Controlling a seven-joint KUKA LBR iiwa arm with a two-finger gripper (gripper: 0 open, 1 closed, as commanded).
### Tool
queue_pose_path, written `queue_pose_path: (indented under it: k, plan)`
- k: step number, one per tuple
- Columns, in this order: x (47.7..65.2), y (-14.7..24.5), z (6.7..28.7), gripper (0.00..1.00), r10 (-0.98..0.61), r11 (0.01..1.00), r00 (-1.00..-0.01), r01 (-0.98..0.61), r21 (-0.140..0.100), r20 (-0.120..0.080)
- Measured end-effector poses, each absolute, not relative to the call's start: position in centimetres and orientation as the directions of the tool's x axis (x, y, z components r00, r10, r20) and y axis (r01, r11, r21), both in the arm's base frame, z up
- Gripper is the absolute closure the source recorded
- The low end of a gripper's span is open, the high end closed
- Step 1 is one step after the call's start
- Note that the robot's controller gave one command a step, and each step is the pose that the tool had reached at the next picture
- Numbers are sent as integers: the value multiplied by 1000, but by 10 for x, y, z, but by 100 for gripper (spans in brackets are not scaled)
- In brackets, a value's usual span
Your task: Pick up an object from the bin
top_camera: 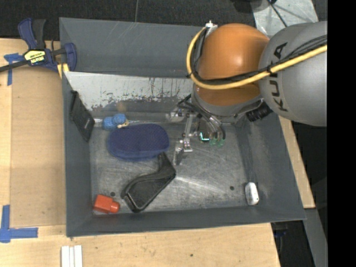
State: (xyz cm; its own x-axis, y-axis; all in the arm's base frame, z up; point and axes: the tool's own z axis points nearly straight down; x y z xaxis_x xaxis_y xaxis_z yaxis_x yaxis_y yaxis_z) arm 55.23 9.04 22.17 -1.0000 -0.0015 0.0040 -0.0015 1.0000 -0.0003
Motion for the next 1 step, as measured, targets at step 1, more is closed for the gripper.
queue_pose_path:
  k: [1]
  plan:
    - [600, 111, 87, 0, -84, 996, -996, -84, 0, -17]
